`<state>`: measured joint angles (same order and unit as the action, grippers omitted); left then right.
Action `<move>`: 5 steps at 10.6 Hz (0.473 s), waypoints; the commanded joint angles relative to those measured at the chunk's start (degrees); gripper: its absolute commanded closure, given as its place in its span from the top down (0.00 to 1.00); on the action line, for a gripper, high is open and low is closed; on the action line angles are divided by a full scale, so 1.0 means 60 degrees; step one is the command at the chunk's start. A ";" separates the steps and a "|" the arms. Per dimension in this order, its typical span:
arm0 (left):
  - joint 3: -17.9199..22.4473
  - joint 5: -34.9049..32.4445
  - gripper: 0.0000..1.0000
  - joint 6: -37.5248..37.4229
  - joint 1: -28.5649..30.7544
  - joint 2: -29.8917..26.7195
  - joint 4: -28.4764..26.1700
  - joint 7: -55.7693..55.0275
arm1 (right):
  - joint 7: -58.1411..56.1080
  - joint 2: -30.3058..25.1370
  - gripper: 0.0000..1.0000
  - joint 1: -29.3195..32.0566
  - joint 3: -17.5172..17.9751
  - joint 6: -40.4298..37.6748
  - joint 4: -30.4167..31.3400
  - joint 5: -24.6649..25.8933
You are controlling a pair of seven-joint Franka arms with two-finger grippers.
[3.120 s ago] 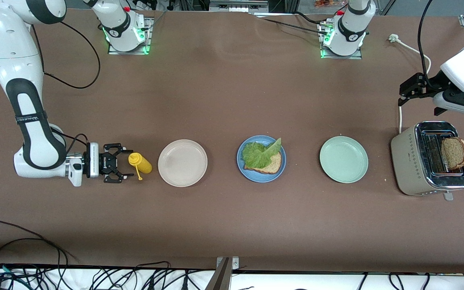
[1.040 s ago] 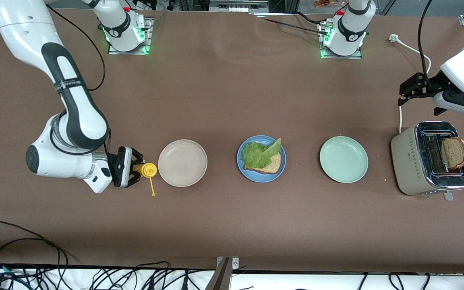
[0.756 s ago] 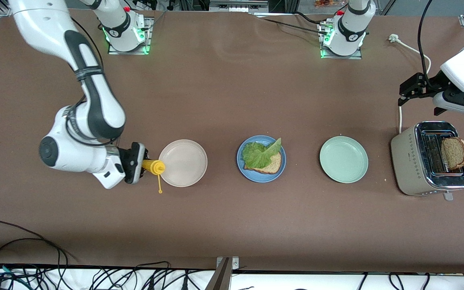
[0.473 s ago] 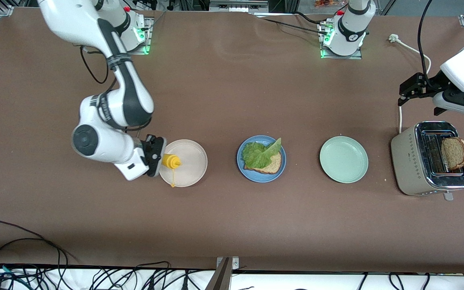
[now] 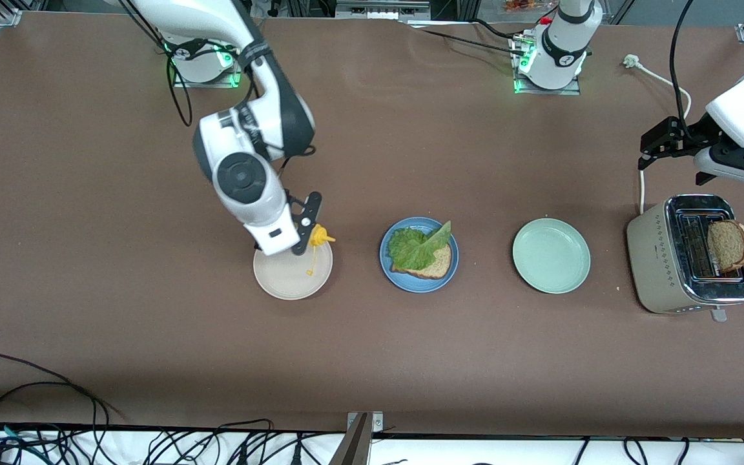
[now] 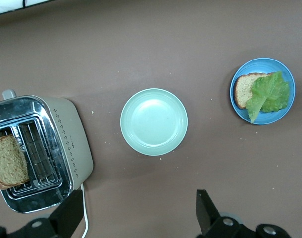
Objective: Make sandwich in blue plate with both arms
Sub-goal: 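Lift the mustard bottle with the right gripper toward the blue plate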
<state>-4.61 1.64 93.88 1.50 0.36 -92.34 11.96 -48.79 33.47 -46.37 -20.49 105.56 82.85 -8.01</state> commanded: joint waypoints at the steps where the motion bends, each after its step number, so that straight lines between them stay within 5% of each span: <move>1: 0.0006 0.0049 1.00 -0.0207 0.0028 0.0087 0.0273 0.0131 | 0.1331 0.0572 0.00 -0.1103 -0.0321 -0.1200 -0.1222 0.1141; 5: 0.0006 0.0049 1.00 -0.0207 0.0028 0.0087 0.0273 0.0117 | 0.2225 0.2400 0.00 -0.1836 -0.0541 -0.1728 -0.2963 0.2092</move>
<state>-4.61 1.64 93.87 1.51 0.37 -92.34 11.96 -38.65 38.97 -55.43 -21.84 99.20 75.32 0.44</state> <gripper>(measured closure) 0.000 0.718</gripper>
